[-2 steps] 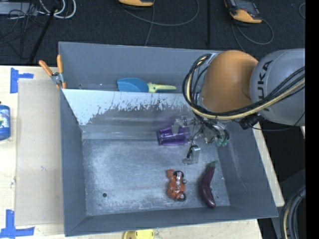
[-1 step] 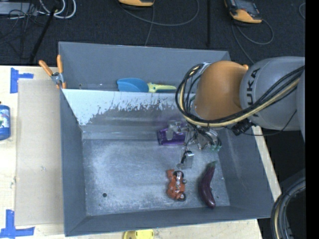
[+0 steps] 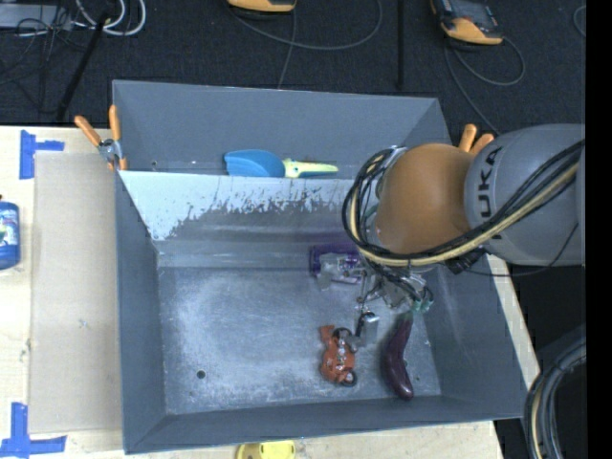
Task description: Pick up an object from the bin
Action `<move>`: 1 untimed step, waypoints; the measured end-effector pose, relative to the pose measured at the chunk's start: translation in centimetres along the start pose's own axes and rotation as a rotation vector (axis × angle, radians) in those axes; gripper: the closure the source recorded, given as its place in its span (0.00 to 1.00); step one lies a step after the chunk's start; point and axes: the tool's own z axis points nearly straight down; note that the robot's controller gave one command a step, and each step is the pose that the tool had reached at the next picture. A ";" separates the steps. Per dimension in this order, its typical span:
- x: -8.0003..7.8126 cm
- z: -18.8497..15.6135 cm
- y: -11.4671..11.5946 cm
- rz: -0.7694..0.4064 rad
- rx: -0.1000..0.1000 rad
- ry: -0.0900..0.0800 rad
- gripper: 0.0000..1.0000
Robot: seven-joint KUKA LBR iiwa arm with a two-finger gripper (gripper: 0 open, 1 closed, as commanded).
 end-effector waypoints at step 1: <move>5.5 2.2 -1.1 -0.143 0.001 -0.001 0.00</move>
Offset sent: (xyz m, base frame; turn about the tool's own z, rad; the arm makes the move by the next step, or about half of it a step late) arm -0.0277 -0.0234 -0.0284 -0.3609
